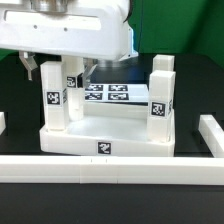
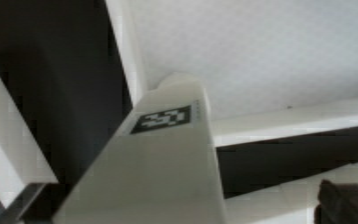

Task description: Assemble desk

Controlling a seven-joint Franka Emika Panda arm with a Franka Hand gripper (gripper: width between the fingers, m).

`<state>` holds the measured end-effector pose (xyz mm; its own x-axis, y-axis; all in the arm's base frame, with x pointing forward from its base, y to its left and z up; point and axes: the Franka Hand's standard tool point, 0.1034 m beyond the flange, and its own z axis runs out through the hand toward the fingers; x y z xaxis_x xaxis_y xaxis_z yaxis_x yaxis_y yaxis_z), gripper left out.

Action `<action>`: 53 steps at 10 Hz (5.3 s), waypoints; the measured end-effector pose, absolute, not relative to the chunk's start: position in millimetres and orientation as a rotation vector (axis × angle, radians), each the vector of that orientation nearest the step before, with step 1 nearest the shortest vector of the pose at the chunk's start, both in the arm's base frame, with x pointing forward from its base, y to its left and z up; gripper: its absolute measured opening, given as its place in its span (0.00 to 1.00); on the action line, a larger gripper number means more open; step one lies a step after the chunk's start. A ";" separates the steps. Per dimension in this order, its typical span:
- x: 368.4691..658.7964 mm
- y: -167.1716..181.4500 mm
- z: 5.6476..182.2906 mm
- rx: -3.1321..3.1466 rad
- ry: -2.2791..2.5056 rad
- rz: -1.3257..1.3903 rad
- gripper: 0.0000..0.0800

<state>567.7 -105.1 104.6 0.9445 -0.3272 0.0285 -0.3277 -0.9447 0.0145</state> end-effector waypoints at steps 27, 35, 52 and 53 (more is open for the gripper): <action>572.6 -102.6 102.3 2.421 -2.057 0.043 0.36; 572.1 -100.2 101.5 2.504 -1.936 0.033 0.78; 569.7 -100.2 98.5 3.096 0.040 0.043 0.81; 569.5 -100.3 98.0 3.096 0.033 0.042 0.78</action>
Offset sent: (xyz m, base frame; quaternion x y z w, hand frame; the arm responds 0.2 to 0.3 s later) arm 0.0000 0.0000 0.0000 0.0000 0.0000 -0.0650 0.9979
